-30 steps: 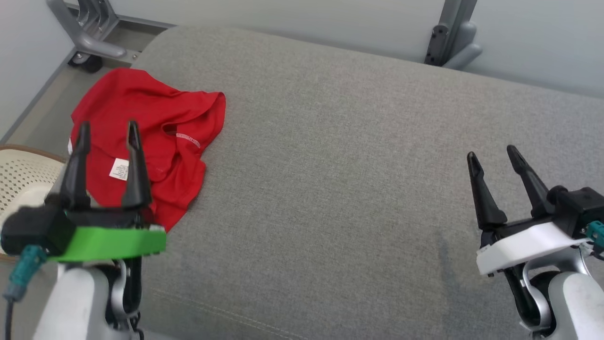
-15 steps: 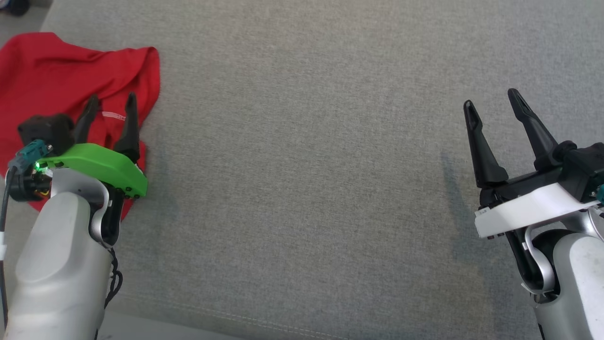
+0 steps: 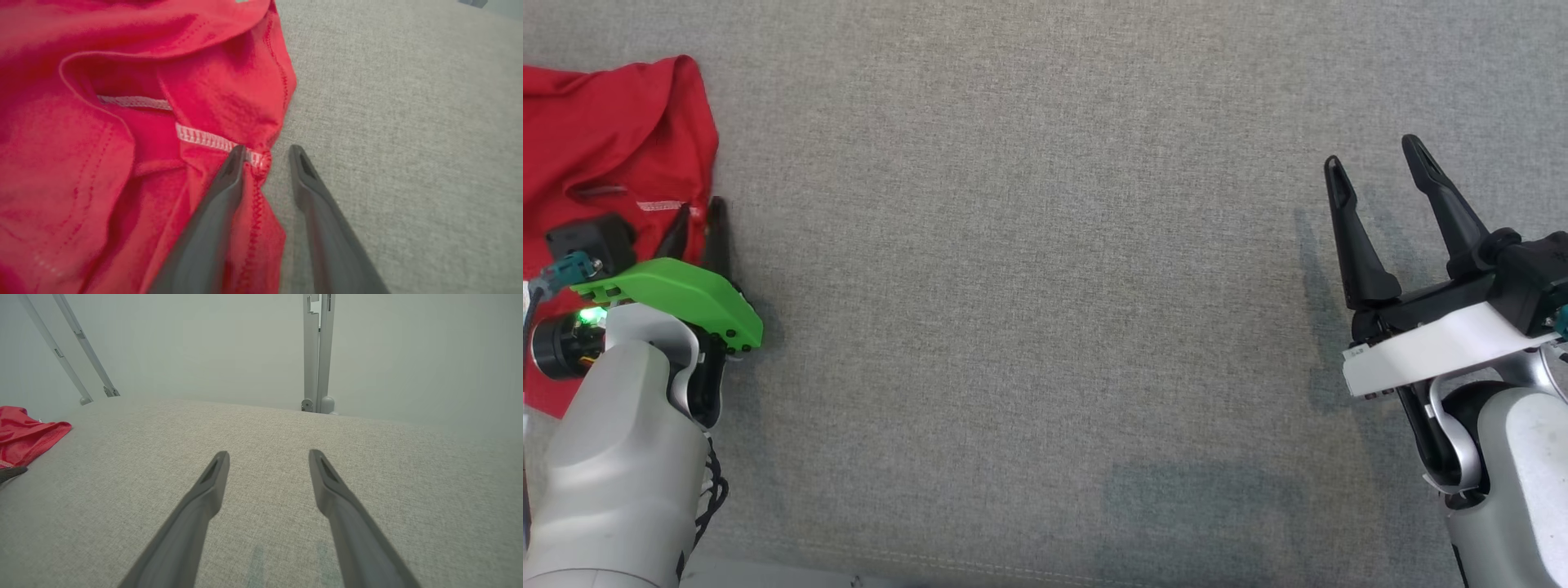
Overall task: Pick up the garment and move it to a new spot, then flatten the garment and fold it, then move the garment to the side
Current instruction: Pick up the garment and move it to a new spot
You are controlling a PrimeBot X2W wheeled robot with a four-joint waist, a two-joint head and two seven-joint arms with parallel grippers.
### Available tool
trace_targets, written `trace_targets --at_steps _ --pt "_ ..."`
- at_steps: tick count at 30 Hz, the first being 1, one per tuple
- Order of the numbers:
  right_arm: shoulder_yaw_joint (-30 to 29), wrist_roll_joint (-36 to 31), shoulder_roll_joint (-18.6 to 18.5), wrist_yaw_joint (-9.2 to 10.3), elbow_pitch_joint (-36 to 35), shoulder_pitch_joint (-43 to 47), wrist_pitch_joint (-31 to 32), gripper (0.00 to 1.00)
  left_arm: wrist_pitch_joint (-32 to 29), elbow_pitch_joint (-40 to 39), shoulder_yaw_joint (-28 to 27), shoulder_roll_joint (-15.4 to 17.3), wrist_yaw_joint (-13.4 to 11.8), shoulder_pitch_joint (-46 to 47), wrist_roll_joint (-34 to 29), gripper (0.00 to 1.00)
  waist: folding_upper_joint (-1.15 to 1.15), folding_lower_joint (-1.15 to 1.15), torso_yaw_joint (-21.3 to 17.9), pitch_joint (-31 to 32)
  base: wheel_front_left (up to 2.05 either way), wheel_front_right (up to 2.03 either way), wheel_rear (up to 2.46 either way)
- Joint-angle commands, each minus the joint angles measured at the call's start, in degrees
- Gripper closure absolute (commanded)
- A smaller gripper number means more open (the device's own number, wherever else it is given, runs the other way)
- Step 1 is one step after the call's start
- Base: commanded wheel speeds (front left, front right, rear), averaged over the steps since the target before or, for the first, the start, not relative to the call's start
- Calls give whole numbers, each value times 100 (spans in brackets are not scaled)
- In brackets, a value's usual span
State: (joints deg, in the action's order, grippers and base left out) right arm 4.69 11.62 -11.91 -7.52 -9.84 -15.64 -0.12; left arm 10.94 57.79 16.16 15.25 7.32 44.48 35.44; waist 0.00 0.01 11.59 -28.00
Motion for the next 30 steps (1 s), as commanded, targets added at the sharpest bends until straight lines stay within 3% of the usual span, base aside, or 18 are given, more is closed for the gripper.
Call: trace_targets --at_steps 1,8,19,30 --pt "2 -10 -15 6 27 -63 -43 0 43 101 92 -40 25 -20 43 100 0 -1 38 66 0 0 0" --pt "-87 45 38 6 176 132 -121 0 409 -164 43 134 20 16 -53 100 0 -1 117 442 0 0 0" --pt "-165 119 184 6 299 504 -284 0 424 -3055 -855 -28 -398 -1309 -747 100 0 -1 -9 1187 0 0 0" --pt "-98 187 319 6 348 624 -356 0 299 -5271 -461 -349 -683 -2574 -1300 100 0 -1 -482 1442 0 0 0"
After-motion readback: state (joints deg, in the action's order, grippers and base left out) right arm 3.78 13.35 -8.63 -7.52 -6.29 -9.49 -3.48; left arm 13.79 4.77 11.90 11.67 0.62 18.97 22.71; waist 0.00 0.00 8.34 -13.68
